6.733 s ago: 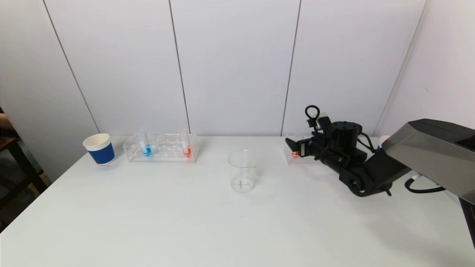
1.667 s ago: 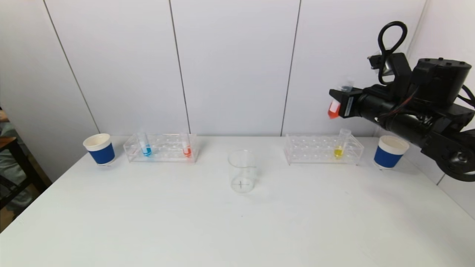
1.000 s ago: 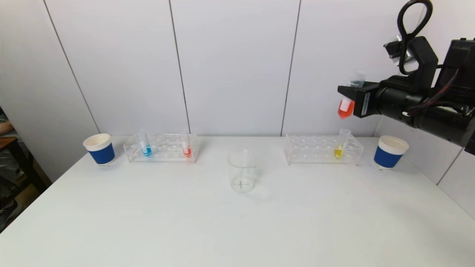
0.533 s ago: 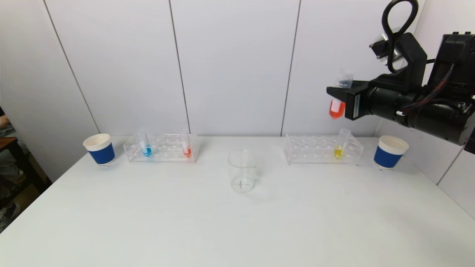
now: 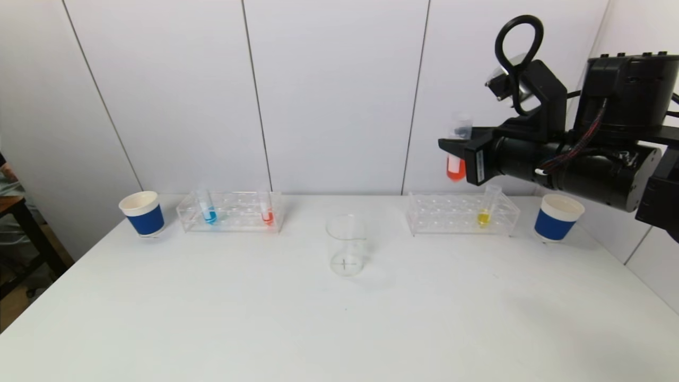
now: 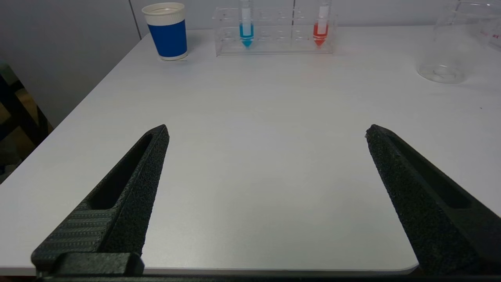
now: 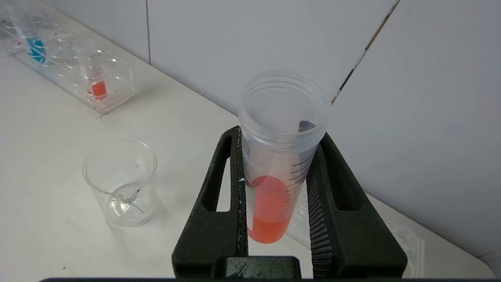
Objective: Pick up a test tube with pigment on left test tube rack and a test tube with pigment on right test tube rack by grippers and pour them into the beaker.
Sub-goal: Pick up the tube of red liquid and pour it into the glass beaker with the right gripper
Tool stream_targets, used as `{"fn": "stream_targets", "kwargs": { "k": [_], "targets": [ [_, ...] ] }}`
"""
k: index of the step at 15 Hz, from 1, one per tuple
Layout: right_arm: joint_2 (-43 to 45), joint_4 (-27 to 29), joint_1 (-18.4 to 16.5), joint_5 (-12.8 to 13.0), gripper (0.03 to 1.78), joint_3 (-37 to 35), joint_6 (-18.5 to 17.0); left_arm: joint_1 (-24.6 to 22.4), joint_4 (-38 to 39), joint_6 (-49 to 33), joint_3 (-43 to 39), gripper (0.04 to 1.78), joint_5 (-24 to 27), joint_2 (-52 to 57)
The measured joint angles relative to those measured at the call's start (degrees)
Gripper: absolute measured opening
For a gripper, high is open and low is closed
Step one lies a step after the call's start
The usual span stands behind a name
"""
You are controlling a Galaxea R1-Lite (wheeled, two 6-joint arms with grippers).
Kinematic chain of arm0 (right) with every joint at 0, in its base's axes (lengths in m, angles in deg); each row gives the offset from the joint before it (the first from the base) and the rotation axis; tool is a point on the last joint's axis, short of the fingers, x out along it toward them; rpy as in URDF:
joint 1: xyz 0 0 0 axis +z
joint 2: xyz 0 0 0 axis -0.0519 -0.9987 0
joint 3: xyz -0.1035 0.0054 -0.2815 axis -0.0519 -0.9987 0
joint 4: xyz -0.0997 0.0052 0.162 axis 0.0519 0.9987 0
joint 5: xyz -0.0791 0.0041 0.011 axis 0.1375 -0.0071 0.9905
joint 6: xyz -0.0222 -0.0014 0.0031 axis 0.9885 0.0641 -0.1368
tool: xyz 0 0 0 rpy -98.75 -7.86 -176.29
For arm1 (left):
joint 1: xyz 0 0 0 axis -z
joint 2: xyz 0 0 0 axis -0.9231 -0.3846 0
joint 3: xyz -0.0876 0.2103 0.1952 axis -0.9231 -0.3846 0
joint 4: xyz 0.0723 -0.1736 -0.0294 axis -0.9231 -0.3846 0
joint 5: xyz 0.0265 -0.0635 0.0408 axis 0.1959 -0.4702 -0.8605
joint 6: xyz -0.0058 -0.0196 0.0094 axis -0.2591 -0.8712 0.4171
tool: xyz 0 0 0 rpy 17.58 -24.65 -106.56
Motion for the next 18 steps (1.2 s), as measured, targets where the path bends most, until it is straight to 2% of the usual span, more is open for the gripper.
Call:
{"fn": "stream_targets", "kwargs": {
  "k": [5, 9, 13, 18],
  "targets": [
    [-2.6, 1.2, 1.9, 0.1, 0.49, 2.0, 2.6, 0.0, 0.0, 0.0, 0.0, 1.76, 0.0, 0.0],
    [-5.4, 1.3, 2.9, 0.2, 0.49, 2.8, 7.1, 0.0, 0.0, 0.0, 0.0, 1.76, 0.0, 0.0],
    [-8.4, 1.5, 3.9, 0.5, 0.49, 4.4, 8.7, 0.0, 0.0, 0.0, 0.0, 1.76, 0.0, 0.0],
    [-12.7, 1.2, 4.1, 0.1, 0.49, 5.3, 15.8, 0.0, 0.1, 0.0, 0.0, 1.76, 0.0, 0.0]
  ]
}}
